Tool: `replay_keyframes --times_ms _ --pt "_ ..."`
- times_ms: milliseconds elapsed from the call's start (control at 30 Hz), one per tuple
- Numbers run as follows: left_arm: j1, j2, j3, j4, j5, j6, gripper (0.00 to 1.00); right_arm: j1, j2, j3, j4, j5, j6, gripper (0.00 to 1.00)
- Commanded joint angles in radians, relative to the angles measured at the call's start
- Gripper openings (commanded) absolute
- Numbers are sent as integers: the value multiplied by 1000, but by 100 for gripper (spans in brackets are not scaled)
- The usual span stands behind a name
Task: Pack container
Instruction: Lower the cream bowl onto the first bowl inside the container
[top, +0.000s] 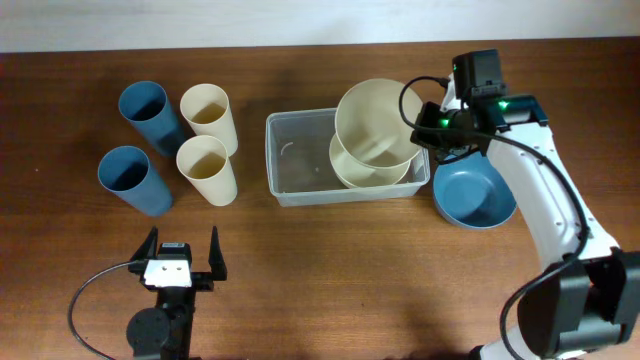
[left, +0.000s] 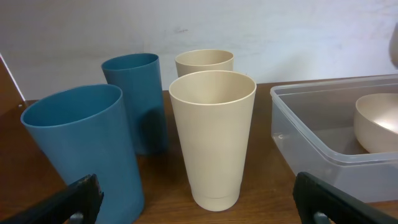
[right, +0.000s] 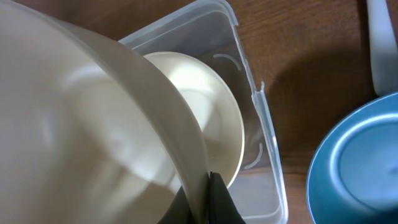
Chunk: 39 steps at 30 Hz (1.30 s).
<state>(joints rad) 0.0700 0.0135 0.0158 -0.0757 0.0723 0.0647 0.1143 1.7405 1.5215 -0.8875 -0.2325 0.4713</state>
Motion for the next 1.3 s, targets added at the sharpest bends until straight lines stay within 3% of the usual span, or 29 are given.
replay_keyframes --times_ms 0,400,1267 --pt "3 -8 -6 0 11 16 100 24 29 19 13 9 -1 4" --pt "3 -8 -6 0 11 16 100 70 50 19 24 111 0 4" --pt "3 -8 -6 0 11 16 100 70 114 18 13 79 27 5"
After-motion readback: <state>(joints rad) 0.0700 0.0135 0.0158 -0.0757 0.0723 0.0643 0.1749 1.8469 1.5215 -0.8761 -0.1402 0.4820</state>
